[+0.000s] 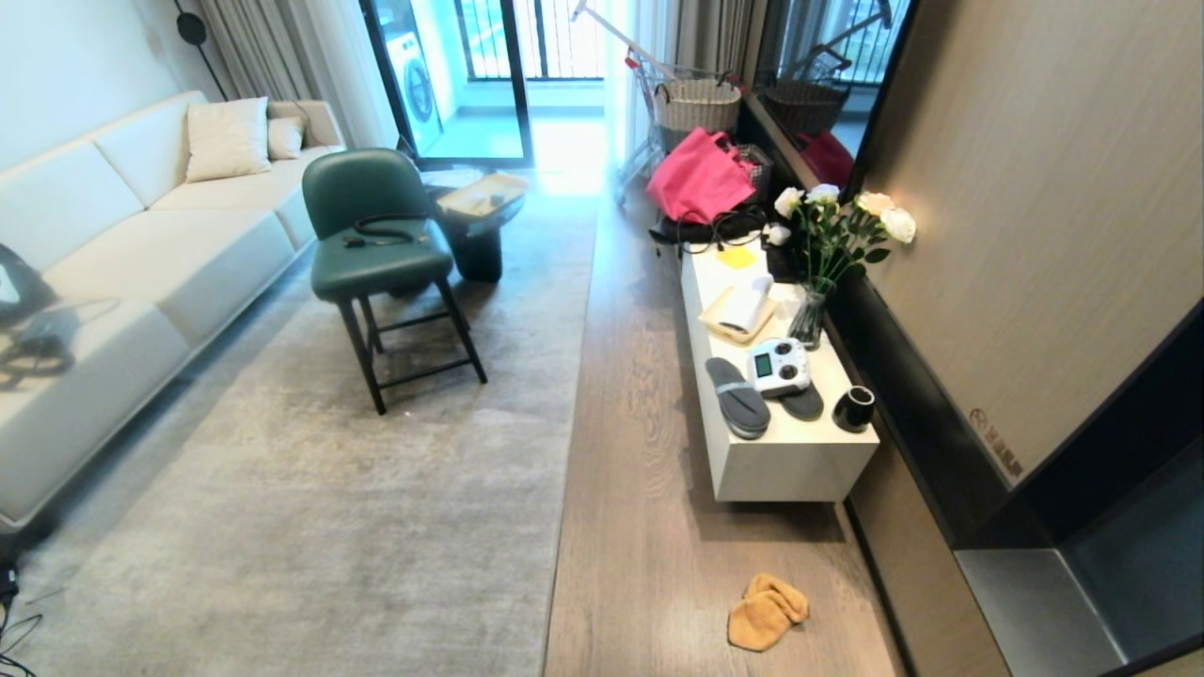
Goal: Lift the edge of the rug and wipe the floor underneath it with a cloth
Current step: Pick up the rag
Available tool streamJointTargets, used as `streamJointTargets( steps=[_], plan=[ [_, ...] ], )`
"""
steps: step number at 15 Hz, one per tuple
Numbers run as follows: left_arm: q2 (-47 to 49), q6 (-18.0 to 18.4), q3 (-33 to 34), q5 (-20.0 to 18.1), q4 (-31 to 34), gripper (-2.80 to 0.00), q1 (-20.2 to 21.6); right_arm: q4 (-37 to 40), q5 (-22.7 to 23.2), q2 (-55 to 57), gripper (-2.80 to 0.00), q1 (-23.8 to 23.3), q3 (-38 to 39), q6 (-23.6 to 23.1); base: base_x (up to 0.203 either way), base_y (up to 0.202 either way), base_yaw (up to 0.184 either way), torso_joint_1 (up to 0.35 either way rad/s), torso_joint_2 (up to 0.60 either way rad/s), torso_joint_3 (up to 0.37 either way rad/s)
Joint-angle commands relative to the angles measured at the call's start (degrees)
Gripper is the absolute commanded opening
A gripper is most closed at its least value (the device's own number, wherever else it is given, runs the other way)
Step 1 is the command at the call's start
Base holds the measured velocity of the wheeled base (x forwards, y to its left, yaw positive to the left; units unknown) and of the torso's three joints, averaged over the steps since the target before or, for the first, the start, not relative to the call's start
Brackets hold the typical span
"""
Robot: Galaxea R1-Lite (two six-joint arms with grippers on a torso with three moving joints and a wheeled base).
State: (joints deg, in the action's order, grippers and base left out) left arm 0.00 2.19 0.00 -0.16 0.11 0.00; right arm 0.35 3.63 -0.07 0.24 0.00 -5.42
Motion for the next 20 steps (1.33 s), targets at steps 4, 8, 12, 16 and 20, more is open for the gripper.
streamJointTargets(
  steps=[4,8,12,16,20],
  plan=[
    [0.0,0.0,0.0,0.0,0.0,-2.8,0.0,0.0,0.1,0.1,-2.8,0.0,0.0,0.0,0.0,0.0,0.0,0.0,0.0,0.0],
    [0.0,0.0,0.0,0.0,0.0,-2.8,0.0,0.0,0.1,0.1,-2.8,0.0,0.0,-0.1,0.0,0.0,0.0,0.0,0.0,0.0],
    [0.0,0.0,0.0,0.0,0.1,-2.8,0.0,0.0,0.1,0.1,-2.8,0.0,0.0,0.0,0.0,0.0,0.0,0.0,0.0,0.0],
    [0.0,0.0,0.0,0.0,0.0,-2.8,0.0,0.0,0.1,0.1,-2.8,0.0,0.0,0.0,0.0,0.0,0.0,0.0,0.0,0.0],
    [0.0,0.0,0.0,0.0,0.1,-2.8,0.0,0.0,0.1,0.1,-2.8,0.0,0.0,0.0,0.0,0.0,0.0,0.0,0.0,0.0]
  ],
)
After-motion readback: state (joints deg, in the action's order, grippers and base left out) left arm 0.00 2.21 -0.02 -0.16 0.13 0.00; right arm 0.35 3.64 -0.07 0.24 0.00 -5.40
